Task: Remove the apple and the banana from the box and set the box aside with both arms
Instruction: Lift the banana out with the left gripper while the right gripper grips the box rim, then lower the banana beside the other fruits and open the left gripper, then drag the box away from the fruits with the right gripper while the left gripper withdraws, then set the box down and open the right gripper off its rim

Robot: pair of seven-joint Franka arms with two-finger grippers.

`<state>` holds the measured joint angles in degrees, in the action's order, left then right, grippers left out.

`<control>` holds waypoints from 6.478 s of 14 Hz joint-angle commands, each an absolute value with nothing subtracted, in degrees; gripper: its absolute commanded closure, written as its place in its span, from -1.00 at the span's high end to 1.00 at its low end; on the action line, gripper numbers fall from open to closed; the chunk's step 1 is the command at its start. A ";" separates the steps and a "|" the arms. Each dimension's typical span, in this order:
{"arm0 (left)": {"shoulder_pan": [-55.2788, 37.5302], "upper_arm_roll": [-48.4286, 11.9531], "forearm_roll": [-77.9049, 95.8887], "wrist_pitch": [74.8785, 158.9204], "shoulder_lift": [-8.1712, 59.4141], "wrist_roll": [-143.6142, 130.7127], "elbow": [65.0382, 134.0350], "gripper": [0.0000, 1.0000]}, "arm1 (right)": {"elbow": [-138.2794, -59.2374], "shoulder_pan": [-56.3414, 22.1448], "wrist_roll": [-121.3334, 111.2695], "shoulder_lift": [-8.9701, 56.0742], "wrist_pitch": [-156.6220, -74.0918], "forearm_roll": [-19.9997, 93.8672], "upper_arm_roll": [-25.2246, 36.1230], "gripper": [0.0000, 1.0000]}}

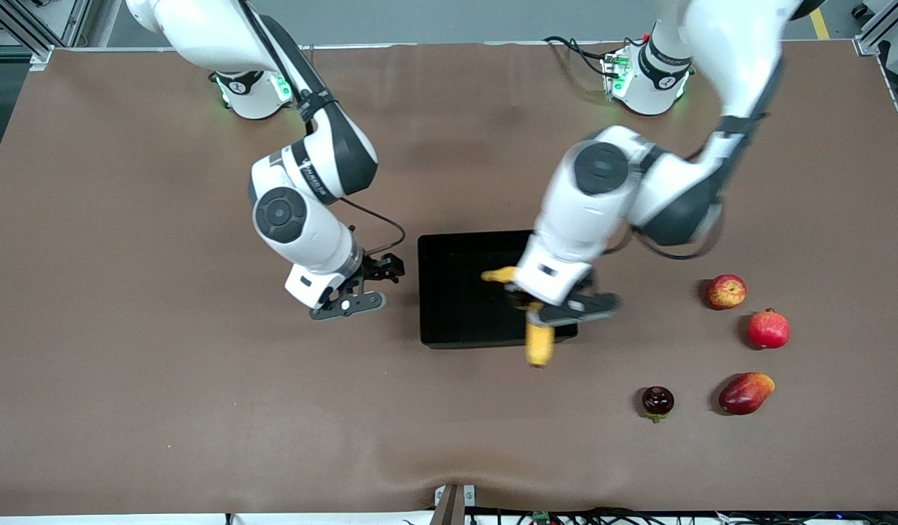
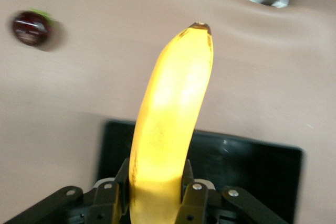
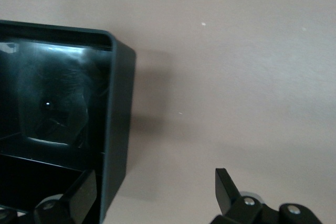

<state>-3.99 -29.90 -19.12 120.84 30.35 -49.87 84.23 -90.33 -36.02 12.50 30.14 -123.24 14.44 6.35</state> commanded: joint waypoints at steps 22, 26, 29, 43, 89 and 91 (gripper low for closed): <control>24.43 -29.36 -23.20 134.21 41.92 -43.08 101.43 -1.00 | -84.29 -43.15 21.97 44.03 -131.31 18.46 6.77 0.16; 24.17 -28.56 -23.03 134.21 42.19 -40.69 100.20 -1.00 | -84.20 -43.15 22.15 44.03 -131.31 18.54 6.77 -0.53; 24.00 -28.56 -22.33 134.21 43.59 -41.74 98.35 -1.00 | -84.20 -43.07 24.51 43.77 -131.22 18.90 6.77 -1.00; 24.43 -37.69 -21.62 106.05 27.16 -39.64 89.86 1.00 | -84.28 -36.15 24.96 33.77 -120.61 18.99 8.96 -1.00; -2.20 -4.22 -4.83 83.41 -3.87 -1.58 86.83 1.00 | -95.54 6.59 -21.80 31.64 -116.27 10.64 12.13 -1.00; -1.23 -4.31 -4.75 83.41 -3.87 -1.41 86.92 1.00 | -95.54 6.68 -21.88 31.90 -116.89 8.54 12.04 -1.00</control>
